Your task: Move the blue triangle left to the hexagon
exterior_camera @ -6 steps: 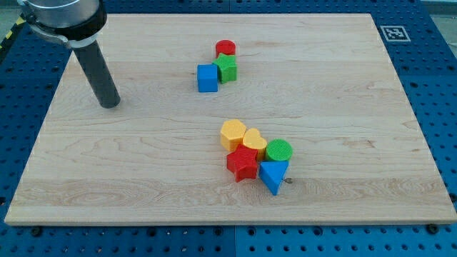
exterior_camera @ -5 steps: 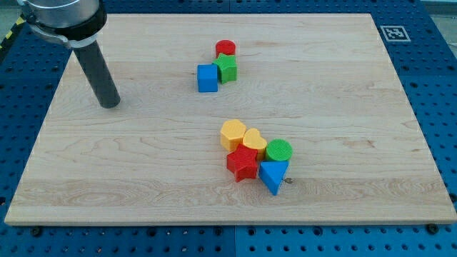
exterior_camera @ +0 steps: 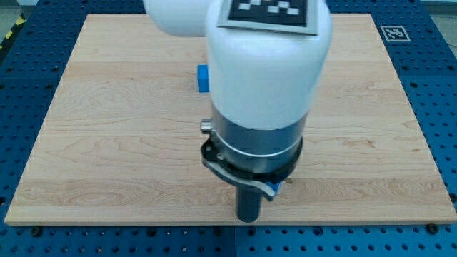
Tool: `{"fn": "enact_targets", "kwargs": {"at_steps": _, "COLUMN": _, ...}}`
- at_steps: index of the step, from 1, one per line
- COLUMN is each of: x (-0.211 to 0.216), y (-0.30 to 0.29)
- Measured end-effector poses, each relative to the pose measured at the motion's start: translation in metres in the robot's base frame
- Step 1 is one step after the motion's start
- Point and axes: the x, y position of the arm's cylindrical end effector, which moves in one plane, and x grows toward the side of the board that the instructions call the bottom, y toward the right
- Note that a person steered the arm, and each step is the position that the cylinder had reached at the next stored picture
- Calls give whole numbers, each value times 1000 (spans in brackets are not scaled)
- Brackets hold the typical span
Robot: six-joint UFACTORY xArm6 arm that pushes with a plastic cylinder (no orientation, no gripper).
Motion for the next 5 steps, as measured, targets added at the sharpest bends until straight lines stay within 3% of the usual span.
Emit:
{"fn": "enact_targets", "kwargs": {"at_steps": 1, "x": -1, "y": 89}}
{"fn": "enact_targets", "kwargs": {"at_steps": 2, "x": -1, "y": 130}}
{"fn": "enact_targets", "kwargs": {"at_steps": 5, "x": -42, "y": 39}}
